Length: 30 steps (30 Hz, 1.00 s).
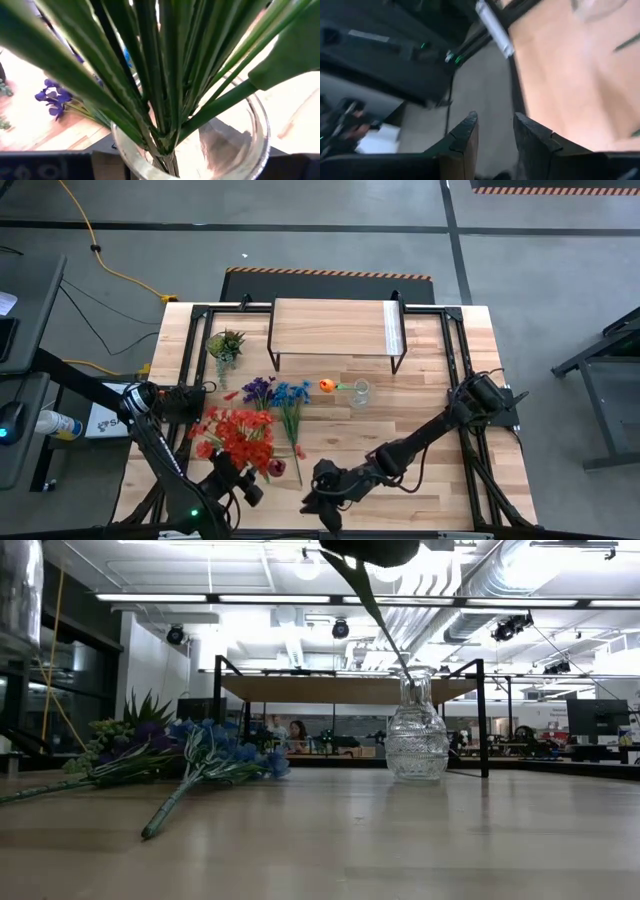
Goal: Pick and place flowers into a vace then onto a shelf
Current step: Move the bottom transparent vase to the bottom center of the table
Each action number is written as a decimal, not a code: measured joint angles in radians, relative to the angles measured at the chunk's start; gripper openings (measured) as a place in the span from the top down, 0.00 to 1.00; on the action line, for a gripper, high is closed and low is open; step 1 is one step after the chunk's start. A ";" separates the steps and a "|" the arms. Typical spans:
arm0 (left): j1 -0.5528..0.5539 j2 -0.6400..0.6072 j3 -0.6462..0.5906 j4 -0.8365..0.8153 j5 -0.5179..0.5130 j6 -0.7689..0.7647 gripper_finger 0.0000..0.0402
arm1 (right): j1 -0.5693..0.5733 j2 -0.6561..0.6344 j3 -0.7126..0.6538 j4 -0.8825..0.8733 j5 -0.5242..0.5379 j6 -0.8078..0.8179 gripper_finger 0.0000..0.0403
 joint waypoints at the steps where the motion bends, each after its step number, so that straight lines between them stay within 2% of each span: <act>1: 0.000 0.000 0.006 0.001 -0.005 0.001 0.50 | 0.003 0.000 0.000 -0.001 -0.028 0.016 0.72; 7: 0.000 0.000 0.041 0.002 -0.059 0.026 0.50 | 0.035 0.000 0.000 -0.032 -0.186 0.114 0.72; 14: 0.007 0.000 0.049 0.062 -0.135 0.057 0.50 | 0.114 -0.001 0.000 -0.243 -0.307 0.271 0.72; 19: 0.048 0.001 0.049 0.188 -0.142 0.194 0.50 | 0.186 -0.001 0.000 -0.355 -0.291 0.368 0.72; 30: 0.175 0.001 0.050 0.667 -0.155 0.831 0.50 | 0.293 -0.004 0.000 -0.406 -0.104 0.554 0.72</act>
